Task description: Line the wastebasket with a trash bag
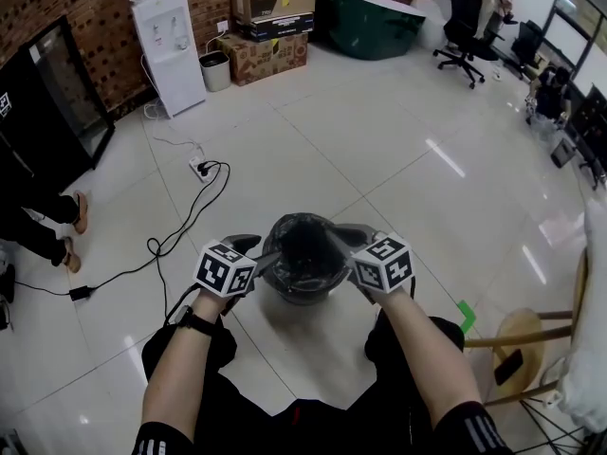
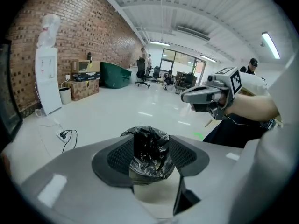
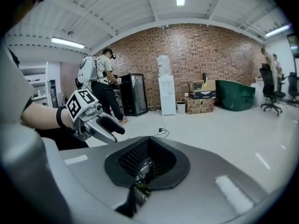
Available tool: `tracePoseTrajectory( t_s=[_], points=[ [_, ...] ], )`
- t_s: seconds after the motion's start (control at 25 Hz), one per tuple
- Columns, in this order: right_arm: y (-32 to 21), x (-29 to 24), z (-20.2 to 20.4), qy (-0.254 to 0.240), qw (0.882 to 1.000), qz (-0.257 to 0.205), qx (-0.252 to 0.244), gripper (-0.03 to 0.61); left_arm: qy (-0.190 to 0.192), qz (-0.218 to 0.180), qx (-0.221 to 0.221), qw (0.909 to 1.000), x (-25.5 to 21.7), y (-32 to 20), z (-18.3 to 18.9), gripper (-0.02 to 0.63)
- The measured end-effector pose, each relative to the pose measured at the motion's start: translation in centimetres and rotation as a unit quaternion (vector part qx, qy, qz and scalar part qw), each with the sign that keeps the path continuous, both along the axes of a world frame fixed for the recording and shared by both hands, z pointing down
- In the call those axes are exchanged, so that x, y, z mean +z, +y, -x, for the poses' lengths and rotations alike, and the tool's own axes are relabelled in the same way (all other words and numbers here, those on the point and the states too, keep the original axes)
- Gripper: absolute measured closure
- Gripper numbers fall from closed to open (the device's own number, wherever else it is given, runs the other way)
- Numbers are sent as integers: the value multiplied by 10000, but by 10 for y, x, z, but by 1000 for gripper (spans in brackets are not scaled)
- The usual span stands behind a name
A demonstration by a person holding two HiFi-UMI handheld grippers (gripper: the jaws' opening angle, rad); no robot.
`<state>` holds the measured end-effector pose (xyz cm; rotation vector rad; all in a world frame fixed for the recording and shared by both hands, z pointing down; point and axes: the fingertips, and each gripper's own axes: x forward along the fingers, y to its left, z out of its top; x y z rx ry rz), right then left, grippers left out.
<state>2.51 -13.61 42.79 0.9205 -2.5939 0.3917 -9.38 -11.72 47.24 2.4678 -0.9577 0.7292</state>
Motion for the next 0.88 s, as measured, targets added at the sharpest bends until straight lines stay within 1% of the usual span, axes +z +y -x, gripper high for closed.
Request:
tracePoseTrajectory(
  t_s=[0.12,0.24,0.28,0.36,0.4,0.52,0.68,0.88],
  points=[
    [13,3,-9,-183,9996,6,192,572,82,-139,70,9998,-2,14,-4,385],
    [9,0,-9,-265,9993,-76,240,572,-90,-268,342,9990,4,17,-16,385],
    [7,-3,-6,-235,9995,-142,184,572,-188,-338,499,9980,6,17,-23,385],
    [5,-8,-1,-19,9994,-356,26,572,-377,-517,806,9947,7,19,-32,385],
    [3,-10,-1,90,9990,-442,-26,572,-450,-594,869,9934,7,18,-32,385],
    [-3,-7,-2,144,9991,-398,-35,572,-518,-654,786,9934,6,9,-23,385],
    [-2,4,-1,247,9991,-333,-81,572,-423,-675,758,9939,4,5,-25,385],
    [3,8,7,219,9992,-293,-134,572,-542,-701,719,9935,8,1,-21,385]
  ],
)
